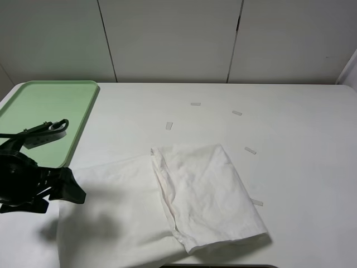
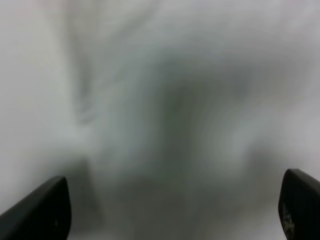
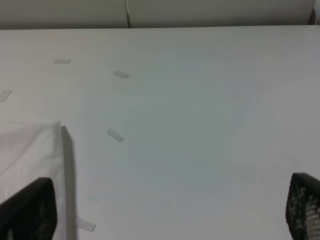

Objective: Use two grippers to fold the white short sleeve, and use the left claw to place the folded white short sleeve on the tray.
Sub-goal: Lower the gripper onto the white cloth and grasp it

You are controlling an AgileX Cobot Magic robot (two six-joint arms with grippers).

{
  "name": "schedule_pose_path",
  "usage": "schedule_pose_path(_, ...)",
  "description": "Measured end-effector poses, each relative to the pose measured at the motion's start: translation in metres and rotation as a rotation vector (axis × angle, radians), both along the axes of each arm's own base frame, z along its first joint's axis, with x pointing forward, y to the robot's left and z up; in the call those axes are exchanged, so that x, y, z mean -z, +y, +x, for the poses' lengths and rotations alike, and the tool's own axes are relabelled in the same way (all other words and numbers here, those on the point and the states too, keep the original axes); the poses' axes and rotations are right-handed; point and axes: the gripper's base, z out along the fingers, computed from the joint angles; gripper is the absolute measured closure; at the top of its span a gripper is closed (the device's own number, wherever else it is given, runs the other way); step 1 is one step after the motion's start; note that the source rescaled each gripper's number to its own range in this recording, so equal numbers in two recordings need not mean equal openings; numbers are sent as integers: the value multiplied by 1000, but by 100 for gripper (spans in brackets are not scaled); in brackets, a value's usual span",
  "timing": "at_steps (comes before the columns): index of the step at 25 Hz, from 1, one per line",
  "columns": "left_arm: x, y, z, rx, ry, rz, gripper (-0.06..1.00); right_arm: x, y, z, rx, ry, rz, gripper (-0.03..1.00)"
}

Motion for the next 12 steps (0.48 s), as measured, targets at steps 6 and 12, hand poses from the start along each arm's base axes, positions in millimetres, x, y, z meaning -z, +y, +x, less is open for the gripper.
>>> schedule_pose_path(6, 0, -10, -2, 25, -14, -123, 12, 0, 0, 0, 0, 0, 0, -3)
schedule_pose_path(12, 29, -8, -13, 22, 150, -119, 12, 0, 0, 0, 0, 0, 0, -3)
